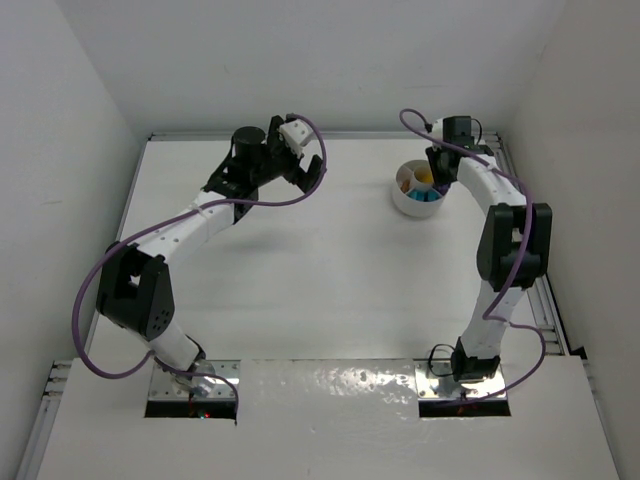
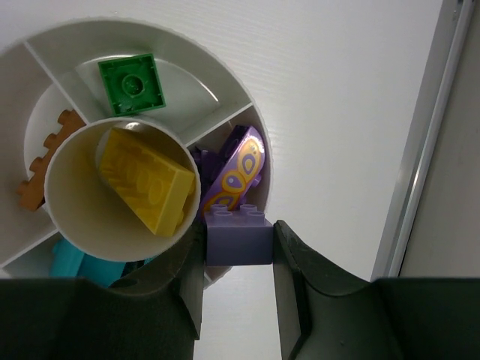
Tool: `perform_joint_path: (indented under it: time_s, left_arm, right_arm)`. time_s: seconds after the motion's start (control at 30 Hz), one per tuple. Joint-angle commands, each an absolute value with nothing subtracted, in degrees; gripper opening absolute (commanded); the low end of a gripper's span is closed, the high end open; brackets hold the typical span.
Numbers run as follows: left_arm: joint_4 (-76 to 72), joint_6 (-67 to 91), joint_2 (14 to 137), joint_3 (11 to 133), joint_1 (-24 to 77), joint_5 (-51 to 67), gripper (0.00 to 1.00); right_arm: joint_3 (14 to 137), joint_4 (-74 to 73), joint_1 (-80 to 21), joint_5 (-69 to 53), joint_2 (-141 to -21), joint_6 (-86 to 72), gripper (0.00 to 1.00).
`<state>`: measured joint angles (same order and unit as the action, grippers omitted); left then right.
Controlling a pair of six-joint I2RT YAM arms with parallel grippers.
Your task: Sort the legos into containers by color
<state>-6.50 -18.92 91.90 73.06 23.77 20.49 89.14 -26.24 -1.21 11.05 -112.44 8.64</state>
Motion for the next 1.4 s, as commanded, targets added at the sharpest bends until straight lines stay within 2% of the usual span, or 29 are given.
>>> perform_joint_path:
  time_s: [0.0, 0.33, 0.6, 0.63, 0.7, 0.77, 0.83, 1.07, 1.37]
  left_arm:
    - [-8.5, -18.5, 90.6, 73.0, 22.9, 20.3, 1.00]
    - [-9.1, -18.3, 90.4, 72.6, 22.9, 20.6, 1.00]
    - [-9.2, -18.5, 90.1, 72.2, 22.9, 19.8, 1.00]
    - [-9.2, -18.5, 90.1, 72.2, 22.9, 19.8, 1.00]
    - [-9.3, -18.5, 90.2, 72.2, 22.9, 19.9, 1.00]
    - [-9.3, -18.5, 90.2, 72.3, 22.9, 19.9, 1.00]
    - [-9.3, -18.7, 90.3, 72.2, 22.9, 19.9, 1.00]
    - [-9.6, -18.7, 90.4, 72.3, 22.9, 20.0, 1.00]
    - [-9.6, -18.7, 90.4, 72.5, 22.9, 20.0, 1.00]
  right_arm:
    - [89.7, -28.7, -1.6, 5.7, -110.6, 8.2, 0.03]
    - [86.8, -22.5, -1.0, 6.1, -107.2, 4.4, 0.02]
    - [89.1, -25.8, -0.5, 5.2, -110.0, 4.6, 0.04]
    - [88.9, -25.8, -0.5, 5.4, -110.0, 4.6, 0.05]
    - [89.0, -25.9, -0.5, 5.5, -109.9, 4.5, 0.16]
    - [89.0, -26.4, -0.5, 5.7, -109.8, 4.4, 0.32]
    - [88.8, -26.6, -0.5, 6.1, -109.6, 4.4, 0.37]
    - [88.7, -26.9, -0.5, 6.6, -109.6, 4.6, 0.40]
    - [89.2, -27.9, -0.5, 6.4, -110.0, 4.7, 0.52]
